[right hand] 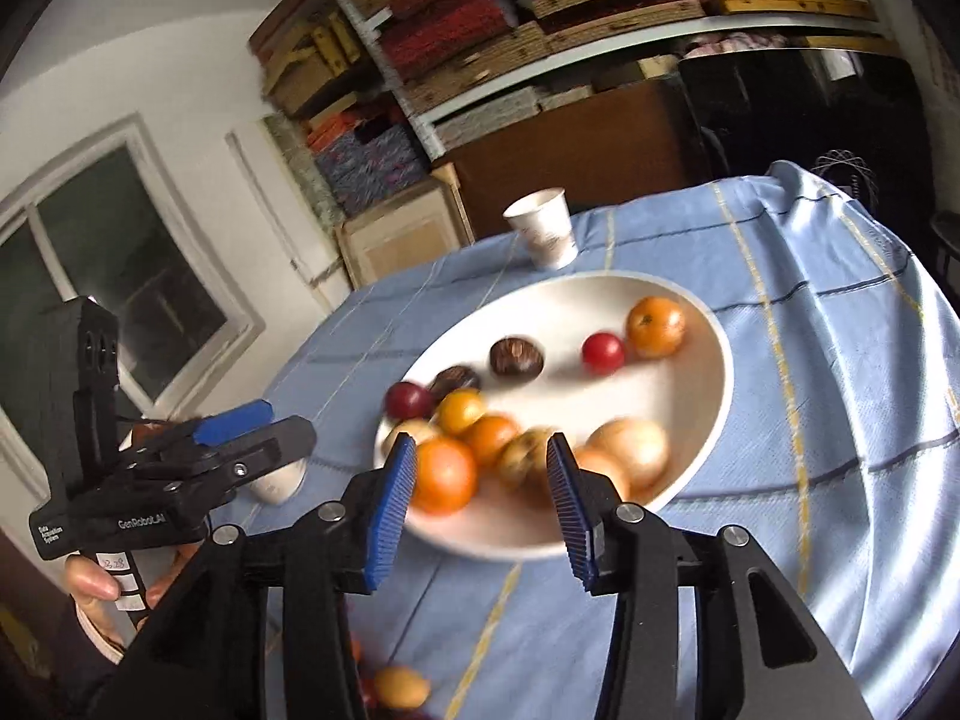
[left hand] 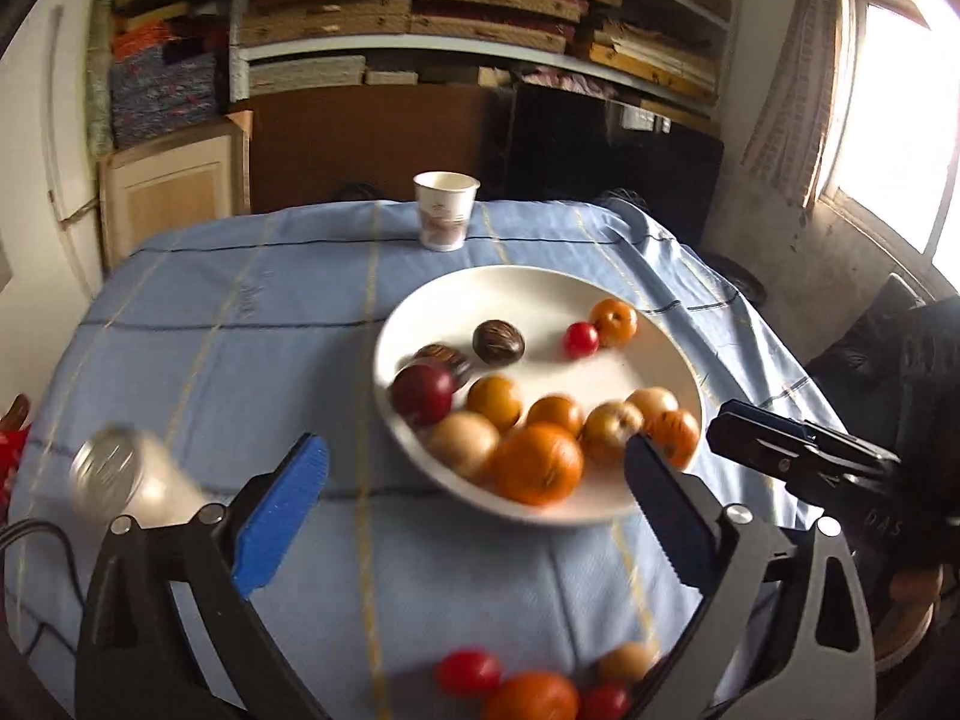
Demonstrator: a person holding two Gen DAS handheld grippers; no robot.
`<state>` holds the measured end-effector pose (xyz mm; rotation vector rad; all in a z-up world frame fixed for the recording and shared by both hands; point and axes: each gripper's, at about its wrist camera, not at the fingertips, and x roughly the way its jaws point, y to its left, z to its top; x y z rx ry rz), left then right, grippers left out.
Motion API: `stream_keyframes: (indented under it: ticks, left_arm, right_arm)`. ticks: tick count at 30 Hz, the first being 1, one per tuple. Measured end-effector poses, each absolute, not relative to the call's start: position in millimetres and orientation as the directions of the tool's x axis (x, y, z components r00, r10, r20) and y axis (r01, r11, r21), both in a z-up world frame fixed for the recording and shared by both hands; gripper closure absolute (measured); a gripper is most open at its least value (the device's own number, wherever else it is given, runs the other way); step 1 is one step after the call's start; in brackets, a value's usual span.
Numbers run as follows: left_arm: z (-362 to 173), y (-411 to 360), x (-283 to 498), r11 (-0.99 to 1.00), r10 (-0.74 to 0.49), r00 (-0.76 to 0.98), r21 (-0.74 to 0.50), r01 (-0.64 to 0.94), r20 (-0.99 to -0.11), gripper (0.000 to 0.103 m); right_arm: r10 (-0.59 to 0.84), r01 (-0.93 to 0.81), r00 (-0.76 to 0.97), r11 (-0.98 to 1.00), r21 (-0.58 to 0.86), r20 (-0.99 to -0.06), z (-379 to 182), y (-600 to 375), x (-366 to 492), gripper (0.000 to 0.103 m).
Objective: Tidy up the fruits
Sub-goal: 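Return to the pile and grasp the dark red plum with the right gripper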
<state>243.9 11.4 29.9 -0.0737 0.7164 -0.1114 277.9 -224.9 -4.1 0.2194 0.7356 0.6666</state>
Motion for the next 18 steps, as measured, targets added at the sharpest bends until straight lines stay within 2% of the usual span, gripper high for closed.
stream_keyframes:
  ticks: [5, 9, 18]
  left_arm:
    - [10, 41, 193, 0.985, -0.14, 0.773, -0.163, 0.047, -0.619, 0.005]
    - [-5, 54, 185, 0.985, -0.093, 0.774, -0.174, -0.022, -0.626, 0.005]
    - [-6, 51, 173, 0.989, -0.037, 0.782, -0.135, -0.06, -0.622, 0.005]
  right_arm:
    - [0.626, -0.603, 0.453, 0.739, 0.299, -0.635, -21, -188, 241, 0.057]
    - [0.624, -0.665, 0.363, 0.694, 0.276, -0.692, -31, -169, 231, 0.057]
    - [0.585, -0.657, 0.299, 0.699, 0.283, -0.754, -36, -194, 227, 0.057]
